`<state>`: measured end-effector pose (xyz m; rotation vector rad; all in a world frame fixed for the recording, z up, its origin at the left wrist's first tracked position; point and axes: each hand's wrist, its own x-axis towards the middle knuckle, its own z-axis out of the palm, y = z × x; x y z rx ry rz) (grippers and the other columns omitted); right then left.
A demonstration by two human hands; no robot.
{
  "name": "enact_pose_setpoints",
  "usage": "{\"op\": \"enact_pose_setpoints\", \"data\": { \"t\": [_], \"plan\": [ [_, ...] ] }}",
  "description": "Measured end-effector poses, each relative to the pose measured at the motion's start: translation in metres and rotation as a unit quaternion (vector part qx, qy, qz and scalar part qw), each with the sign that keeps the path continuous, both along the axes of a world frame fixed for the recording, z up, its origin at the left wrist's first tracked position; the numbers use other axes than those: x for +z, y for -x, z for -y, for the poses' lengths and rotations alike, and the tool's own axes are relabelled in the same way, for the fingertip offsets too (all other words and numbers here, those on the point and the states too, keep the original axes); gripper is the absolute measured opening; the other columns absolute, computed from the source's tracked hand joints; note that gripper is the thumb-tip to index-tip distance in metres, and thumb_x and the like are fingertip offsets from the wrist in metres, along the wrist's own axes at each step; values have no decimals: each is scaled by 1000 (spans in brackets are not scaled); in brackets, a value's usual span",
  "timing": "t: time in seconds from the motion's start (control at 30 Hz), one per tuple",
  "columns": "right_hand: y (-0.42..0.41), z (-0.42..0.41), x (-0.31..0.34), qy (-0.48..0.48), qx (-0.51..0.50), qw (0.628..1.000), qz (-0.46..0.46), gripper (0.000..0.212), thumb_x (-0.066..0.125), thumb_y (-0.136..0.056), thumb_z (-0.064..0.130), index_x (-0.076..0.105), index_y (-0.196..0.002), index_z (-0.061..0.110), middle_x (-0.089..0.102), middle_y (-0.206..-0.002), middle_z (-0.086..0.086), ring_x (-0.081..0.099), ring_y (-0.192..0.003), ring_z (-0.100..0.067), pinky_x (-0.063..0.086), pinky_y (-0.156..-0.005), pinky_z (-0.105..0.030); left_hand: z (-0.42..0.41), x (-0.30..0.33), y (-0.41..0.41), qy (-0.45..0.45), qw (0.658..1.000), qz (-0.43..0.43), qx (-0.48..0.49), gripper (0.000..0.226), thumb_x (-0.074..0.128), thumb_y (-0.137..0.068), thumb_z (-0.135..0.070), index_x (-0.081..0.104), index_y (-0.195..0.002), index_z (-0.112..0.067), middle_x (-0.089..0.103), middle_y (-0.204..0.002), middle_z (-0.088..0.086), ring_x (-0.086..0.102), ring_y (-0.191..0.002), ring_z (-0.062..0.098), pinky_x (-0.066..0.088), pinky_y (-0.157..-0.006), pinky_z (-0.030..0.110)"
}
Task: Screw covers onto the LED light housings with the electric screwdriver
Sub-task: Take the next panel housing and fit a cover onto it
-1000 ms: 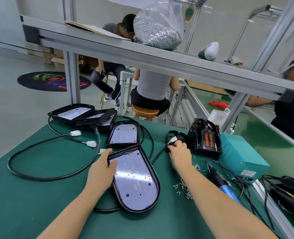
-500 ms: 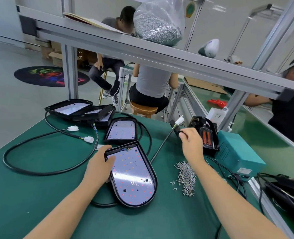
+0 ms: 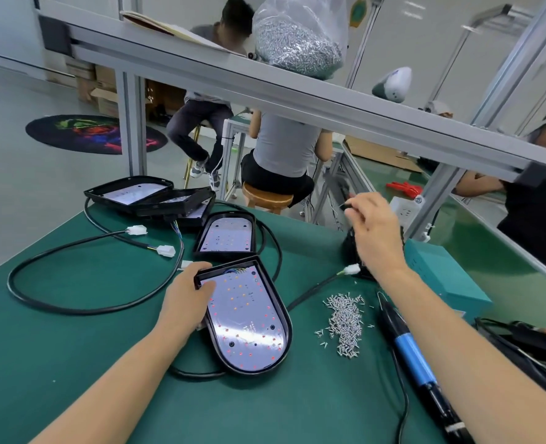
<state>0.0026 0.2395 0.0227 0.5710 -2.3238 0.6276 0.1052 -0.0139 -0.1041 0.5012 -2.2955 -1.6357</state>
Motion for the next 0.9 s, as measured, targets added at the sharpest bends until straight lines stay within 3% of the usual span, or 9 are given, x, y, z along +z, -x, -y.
{"op": "enact_pose_setpoints", "data": {
  "t": [0.13,0.23,0.3,0.4,0.47,0.53,0.6,0.73,0.9],
  "plan": [
    [-67,23,-35,-103,131,983,-75,5,63,-87,-6,68,-88,-4,64,-94,-16,55,-88,-30,47,-81,-37,0,3,1,-77,997,-4,3,17,47,-97,-21,61,-104,-25,60,-86,0,45,-63,18,35,-53,25],
    [-112,35,-65,-163,227,955,-102,22,49,-97,5,67,-85,3,63,-90,-9,47,-83,-21,42,-76,-29,0,12,2,-180,984,1,17,29,44,-96,-30,67,-79,-27,65,-83,-1,55,-72,19,42,-67,29],
    [-131,41,-80,-200,267,938,-93,30,41,-101,13,67,-88,6,64,-93,-7,52,-83,-21,45,-76,-28,0,15,4,-208,978,10,21,38,39,-98,-39,70,-83,-25,69,-87,5,61,-78,22,48,-79,34],
    [-143,47,-93,-234,269,930,-89,27,46,-98,12,70,-87,7,66,-93,-5,58,-81,-22,49,-73,-28,1,16,4,-212,977,30,13,51,34,-96,-52,67,-110,-17,68,-109,13,63,-94,29,48,-94,40],
    [-145,49,-96,-240,257,932,-86,19,54,-94,9,69,-84,7,66,-90,-4,59,-78,-22,50,-70,-28,1,15,3,-206,978,27,10,49,36,-95,-53,67,-106,-17,69,-106,12,63,-95,29,48,-95,43],
    [-145,51,-98,-256,257,929,-79,7,64,-85,4,68,-81,8,65,-89,-4,59,-75,-22,50,-67,-29,1,15,1,-199,980,12,3,39,40,-97,-46,66,-88,-18,70,-95,7,61,-86,24,47,-93,46],
    [-147,50,-100,-278,265,921,-67,9,64,-79,0,67,-79,9,64,-87,-4,57,-72,-22,48,-65,-29,2,14,0,-196,981,6,-8,30,45,-97,-38,63,-82,-19,68,-93,6,56,-83,22,46,-94,45],
    [-150,46,-99,-288,264,919,-50,10,69,-72,2,67,-74,12,62,-82,-1,54,-69,-19,43,-63,-24,3,13,0,-179,984,1,-20,17,52,-94,-32,67,-92,-23,67,-102,3,55,-91,20,45,-90,41],
    [-153,44,-96,-279,250,925,-61,9,65,-78,6,67,-77,14,62,-84,1,52,-72,-17,44,-64,-23,3,17,-1,-186,982,17,-20,21,57,-93,-36,69,-94,-19,68,-102,7,57,-90,23,47,-93,48]
  ]
}}
